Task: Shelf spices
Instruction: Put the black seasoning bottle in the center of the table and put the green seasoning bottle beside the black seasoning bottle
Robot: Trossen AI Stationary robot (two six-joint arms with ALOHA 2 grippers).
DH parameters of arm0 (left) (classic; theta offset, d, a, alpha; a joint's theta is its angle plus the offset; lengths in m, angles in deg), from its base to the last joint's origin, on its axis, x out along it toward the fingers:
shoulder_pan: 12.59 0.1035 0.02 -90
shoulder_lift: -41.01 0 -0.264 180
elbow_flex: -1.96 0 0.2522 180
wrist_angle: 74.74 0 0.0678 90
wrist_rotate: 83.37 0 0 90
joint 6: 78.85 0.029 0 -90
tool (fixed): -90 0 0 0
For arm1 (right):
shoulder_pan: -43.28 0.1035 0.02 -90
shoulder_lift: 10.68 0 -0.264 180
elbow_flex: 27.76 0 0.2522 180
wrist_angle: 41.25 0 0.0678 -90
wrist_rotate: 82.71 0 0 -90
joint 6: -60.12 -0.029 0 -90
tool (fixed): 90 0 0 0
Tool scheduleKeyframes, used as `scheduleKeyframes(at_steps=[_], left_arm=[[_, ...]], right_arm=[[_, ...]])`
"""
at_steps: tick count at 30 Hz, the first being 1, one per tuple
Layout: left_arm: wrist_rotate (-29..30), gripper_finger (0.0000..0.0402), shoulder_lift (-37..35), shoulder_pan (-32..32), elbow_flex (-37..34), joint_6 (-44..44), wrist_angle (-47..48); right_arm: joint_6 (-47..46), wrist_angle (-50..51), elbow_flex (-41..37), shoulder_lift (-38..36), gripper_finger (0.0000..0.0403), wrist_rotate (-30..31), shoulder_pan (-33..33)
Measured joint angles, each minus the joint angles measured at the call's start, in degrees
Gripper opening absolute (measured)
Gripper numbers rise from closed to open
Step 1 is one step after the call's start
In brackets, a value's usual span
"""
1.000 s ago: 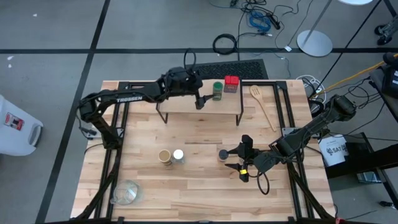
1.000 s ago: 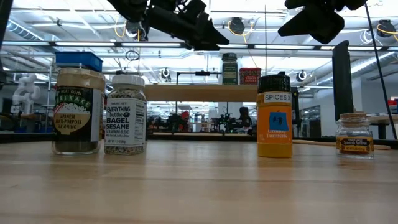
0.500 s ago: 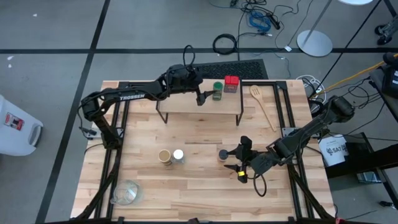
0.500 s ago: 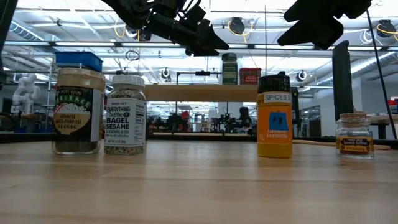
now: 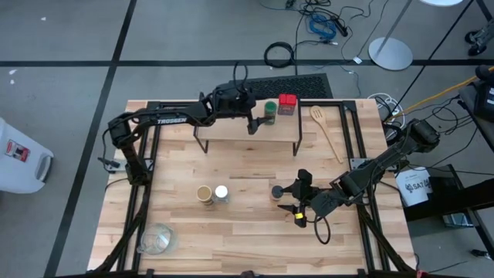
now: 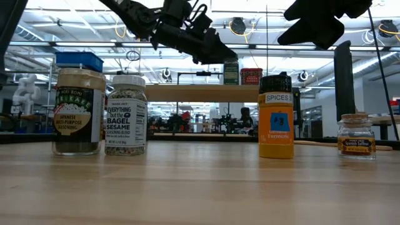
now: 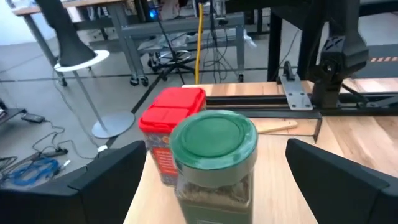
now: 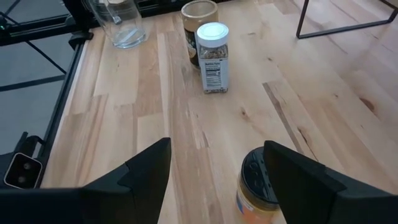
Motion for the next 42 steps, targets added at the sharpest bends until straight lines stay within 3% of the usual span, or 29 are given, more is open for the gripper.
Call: scheduleKeyframes(at_steps=[10, 30, 42], left_arm=[[-0.87, 0.0385, 2.09, -0.17, 0.0, -2.95, -2.78], [-0.61, 0.0211, 2.11, -3.41, 0.0, -2.52, -3.8], [-0.4, 0.0214, 1.92, -4.92, 0.0, -2.86, -3.45]], right_arm=[[1.02, -0.19, 0.0, 0.0, 0.0242, -0.02, 0.0], [0.89, -0.09, 0.0, 0.0, 0.0242, 0.0, 0.0], [0.85, -0.1, 0.0, -0.02, 0.0242, -0.02, 0.04]])
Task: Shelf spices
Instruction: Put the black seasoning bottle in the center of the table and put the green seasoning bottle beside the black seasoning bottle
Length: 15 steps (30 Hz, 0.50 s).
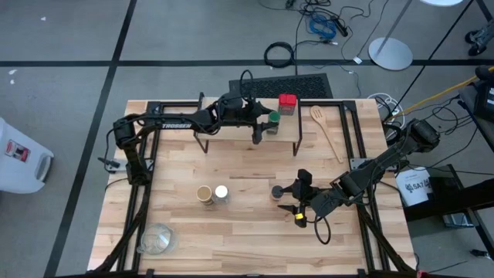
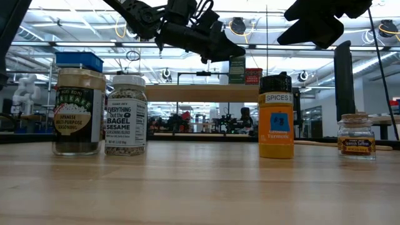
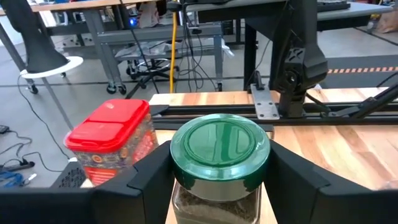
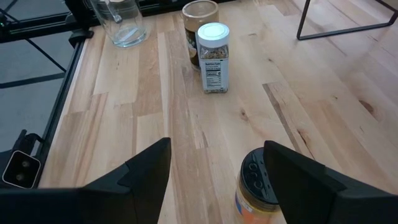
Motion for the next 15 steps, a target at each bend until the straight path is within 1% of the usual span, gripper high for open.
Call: scheduleKeyframes(at_steps=[8, 11, 15], left_arm=[[-0.02, 0.0214, -3.75, -2.33, -0.02, -0.13, 1.76], [-0.02, 0.0214, -5.75, -3.4, -0.02, -0.2, 4.05], [0.04, 0.0214, -8.31, -5.28, 0.01, -3.4, 6.55]], right_arm=[[-0.85, 0.08, 0.0, 0.0, 0.0242, -0.01, 0.03], [-0.88, -0.01, 0.0, 0.0, 0.0242, 0.0, 0.04], [-1.81, -0.91, 0.0, -0.26, 0.0242, 0.47, -0.01]])
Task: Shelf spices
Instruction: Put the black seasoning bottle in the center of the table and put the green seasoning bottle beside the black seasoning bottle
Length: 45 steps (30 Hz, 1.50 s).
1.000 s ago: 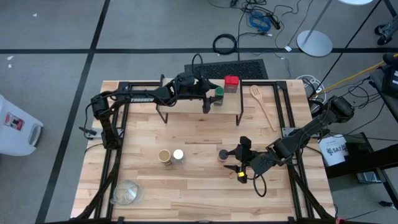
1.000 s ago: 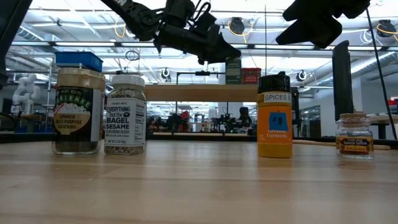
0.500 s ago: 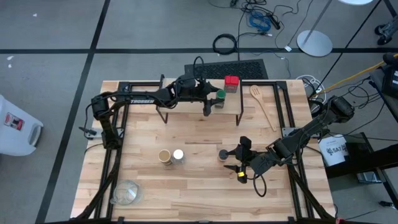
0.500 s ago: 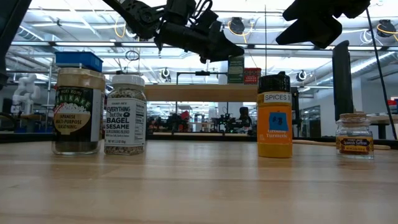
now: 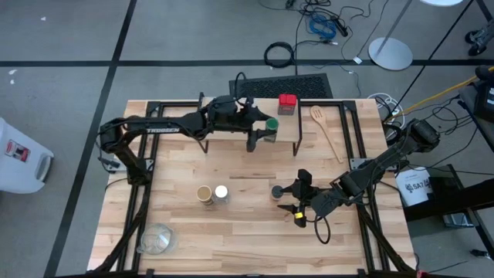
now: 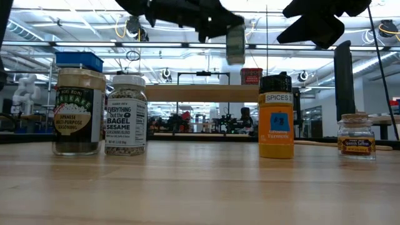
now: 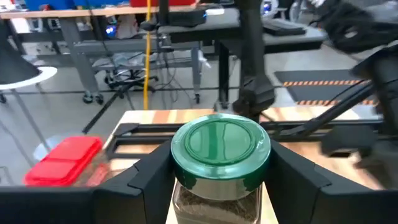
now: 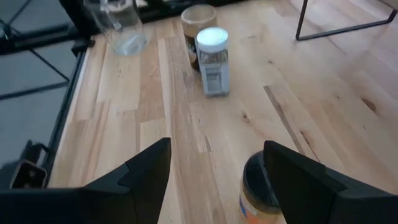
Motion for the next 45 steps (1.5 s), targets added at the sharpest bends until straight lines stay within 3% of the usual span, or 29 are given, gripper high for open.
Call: scheduleKeyframes(at_steps=[11, 17, 27, 31, 39, 45], left_arm=[[0.86, 0.0215, -1.54, -9.11, 0.01, -4.24, 4.62], [8.19, 0.0215, -1.49, -14.27, 0.01, -4.35, 5.05], [25.31, 0.0215, -1.49, -21.4, 0.01, -7.26, 5.09], [29.47, 0.0215, -1.49, -23.71, 0.01, -7.2, 5.07], [30.29, 0.0215, -1.49, -25.75, 0.01, -7.26, 4.57], [31.02, 0.0215, -1.49, -26.3, 0.01, -7.26, 4.57]], right_arm=[[0.87, -7.16, 0.02, -2.71, 0.0242, 1.56, -0.27], [1.59, -7.08, 0.02, -3.55, 0.0242, 2.69, -0.04], [7.62, -3.57, 0.03, -7.44, 0.0246, 13.92, 2.56], [10.48, -1.67, 0.02, -7.61, 0.0265, 17.08, 3.11], [12.5, -2.35, 0.04, -7.61, 0.0334, 17.6, 2.96], [11.39, -2.64, 0.03, -7.61, 0.0347, 17.58, 2.87]])
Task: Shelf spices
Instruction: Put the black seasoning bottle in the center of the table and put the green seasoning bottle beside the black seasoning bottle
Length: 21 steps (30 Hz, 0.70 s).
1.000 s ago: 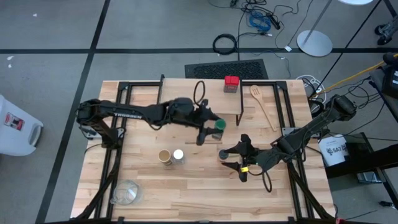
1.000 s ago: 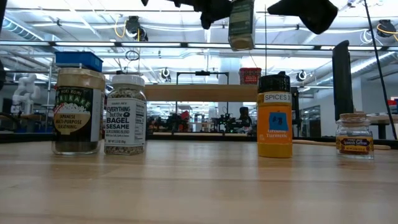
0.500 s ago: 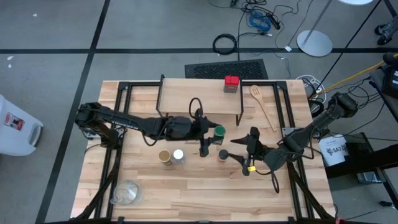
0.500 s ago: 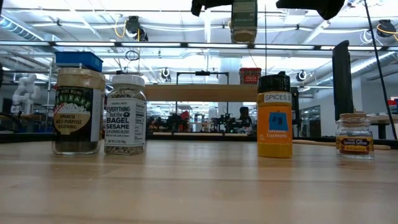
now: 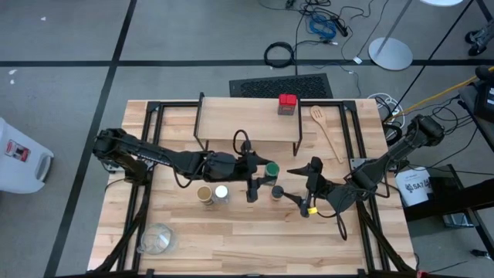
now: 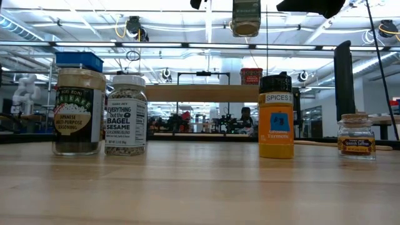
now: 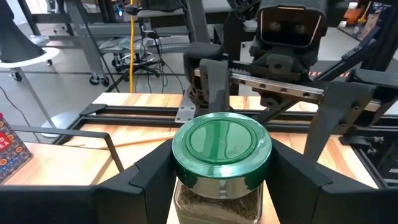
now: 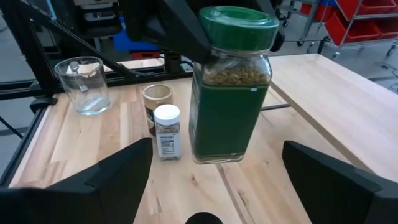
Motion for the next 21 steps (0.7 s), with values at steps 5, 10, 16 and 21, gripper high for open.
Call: scheduleKeyframes(at_steps=[5, 10, 16, 21], left_arm=[[0.0, 0.0215, 0.0, 0.0, 0.0, 0.0, -0.05], [0.0, 0.0215, 0.0, -0.36, 0.0, 0.0, -0.85], [0.0, 0.0215, 0.0, -0.9, 0.0, 0.01, -0.94], [2.36, 0.0215, 0.0, -1.25, -1.17, -1.6, 0.95]], right_arm=[[-1.85, 0.02, -0.01, 0.03, 0.0348, -0.04, -1.11], [-2.31, 0.01, 0.0, 0.07, 0.0348, -0.17, -2.08], [-2.02, -0.02, 0.0, 0.07, 0.0348, -0.37, -2.09], [-2.07, 0.0, -0.01, 0.09, 0.0348, -0.48, -2.05]])
